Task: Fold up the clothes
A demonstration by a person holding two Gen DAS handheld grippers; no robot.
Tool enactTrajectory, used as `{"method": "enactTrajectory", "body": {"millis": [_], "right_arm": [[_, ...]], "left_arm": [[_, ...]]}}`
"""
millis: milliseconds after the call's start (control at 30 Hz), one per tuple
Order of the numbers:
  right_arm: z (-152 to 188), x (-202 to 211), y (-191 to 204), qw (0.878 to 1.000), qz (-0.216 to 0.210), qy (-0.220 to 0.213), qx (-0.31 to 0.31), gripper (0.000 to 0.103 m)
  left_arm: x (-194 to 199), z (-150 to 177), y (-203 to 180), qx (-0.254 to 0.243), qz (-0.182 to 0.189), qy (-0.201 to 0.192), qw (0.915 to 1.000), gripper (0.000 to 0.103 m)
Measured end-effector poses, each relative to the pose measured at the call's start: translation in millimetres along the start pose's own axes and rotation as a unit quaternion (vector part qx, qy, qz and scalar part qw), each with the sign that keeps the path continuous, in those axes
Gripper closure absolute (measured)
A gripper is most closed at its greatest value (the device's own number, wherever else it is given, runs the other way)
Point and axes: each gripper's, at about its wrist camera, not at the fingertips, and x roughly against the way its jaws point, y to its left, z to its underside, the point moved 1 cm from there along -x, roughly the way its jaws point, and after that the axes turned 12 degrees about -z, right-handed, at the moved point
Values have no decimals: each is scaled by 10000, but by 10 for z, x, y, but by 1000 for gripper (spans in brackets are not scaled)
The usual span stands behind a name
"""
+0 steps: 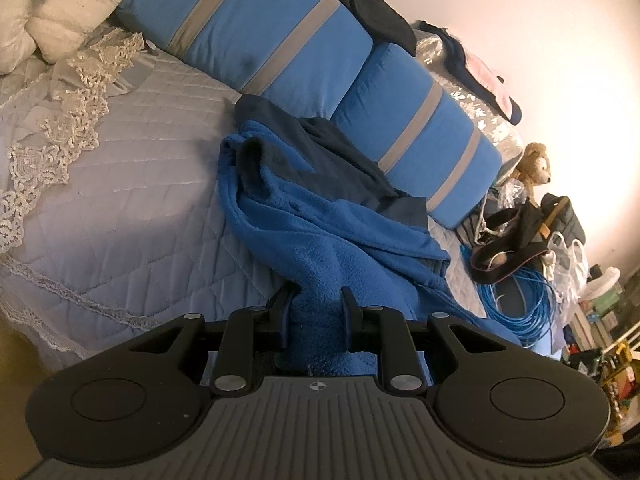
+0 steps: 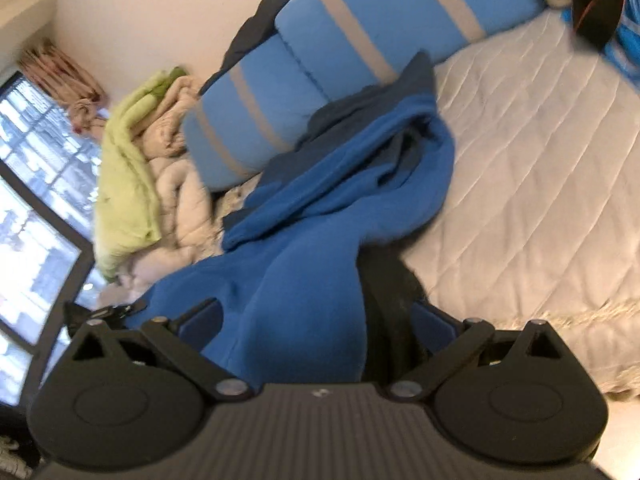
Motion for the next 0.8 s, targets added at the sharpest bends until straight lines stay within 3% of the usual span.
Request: {"method": "enactTrajectory", "body": {"millis": [167, 300, 567, 700, 733, 800], "right_arm": [[140, -94, -377, 9949, -799, -238, -565, 17], [201, -61, -531, 9885, -1197, -501, -776, 22], [329, 108, -679, 9676, -1967, -981, -1246, 44], [347, 68, -571, 9718, -1922, -709, -1168, 45], [349, 71, -557, 9728, -1866, -697, -1187, 50], [335, 89, -532, 9754, -1648, -714, -1277, 75]], "left_arm": [[-16, 20, 35, 89, 34, -5, 10000, 80], [-15, 34, 68, 147, 81, 0, 9999, 80], [-35, 62, 98, 220, 110, -2, 9997, 80], [-36, 58, 98, 225, 119, -9, 9997, 80], [-30, 61, 96, 226, 123, -21, 9997, 80], [-15, 69, 92, 228, 132, -49, 9996, 80]]}}
